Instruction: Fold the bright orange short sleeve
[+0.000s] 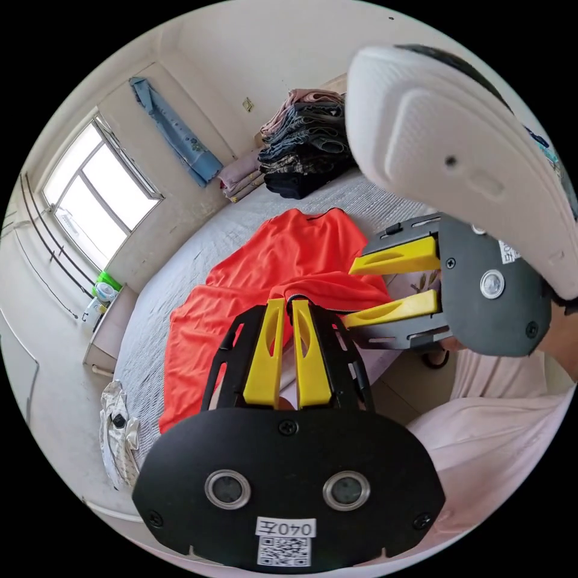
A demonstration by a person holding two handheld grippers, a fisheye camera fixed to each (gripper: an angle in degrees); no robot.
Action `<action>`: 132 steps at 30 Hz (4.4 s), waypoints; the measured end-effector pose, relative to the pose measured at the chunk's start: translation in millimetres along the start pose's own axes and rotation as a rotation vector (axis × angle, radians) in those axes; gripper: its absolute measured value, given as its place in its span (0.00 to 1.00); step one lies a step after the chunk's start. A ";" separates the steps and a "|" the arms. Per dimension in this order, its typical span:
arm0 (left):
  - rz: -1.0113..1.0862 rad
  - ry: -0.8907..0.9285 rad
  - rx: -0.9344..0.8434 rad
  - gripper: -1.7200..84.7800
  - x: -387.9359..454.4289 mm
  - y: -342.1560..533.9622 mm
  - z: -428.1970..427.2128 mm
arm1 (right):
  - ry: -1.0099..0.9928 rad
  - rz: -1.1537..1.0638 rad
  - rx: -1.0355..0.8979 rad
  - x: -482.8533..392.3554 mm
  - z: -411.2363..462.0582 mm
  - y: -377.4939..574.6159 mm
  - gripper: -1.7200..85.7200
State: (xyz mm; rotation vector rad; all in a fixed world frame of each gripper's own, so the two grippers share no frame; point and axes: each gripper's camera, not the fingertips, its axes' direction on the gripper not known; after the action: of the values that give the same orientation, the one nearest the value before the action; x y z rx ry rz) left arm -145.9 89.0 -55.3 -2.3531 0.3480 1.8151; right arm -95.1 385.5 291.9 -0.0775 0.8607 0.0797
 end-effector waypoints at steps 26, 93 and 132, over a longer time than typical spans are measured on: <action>-0.611 0.138 -0.316 0.07 -288.3 110.0 48.1 | -0.304 0.264 -0.170 259.9 51.3 0.1 0.16; -0.268 0.518 -0.139 0.09 -364.5 -296.0 347.3 | -0.533 0.585 -0.256 755.2 465.6 -467.2 0.15; -0.627 0.162 -0.536 0.08 -638.8 -134.3 426.9 | -0.501 0.381 -0.212 772.2 476.9 -608.9 0.16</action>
State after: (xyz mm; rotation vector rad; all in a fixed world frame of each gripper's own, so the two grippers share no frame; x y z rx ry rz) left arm -661.1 386.6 449.1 -2.5079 -0.8719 1.5273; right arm 827.5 -142.0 37.0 -0.0863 0.3542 0.5262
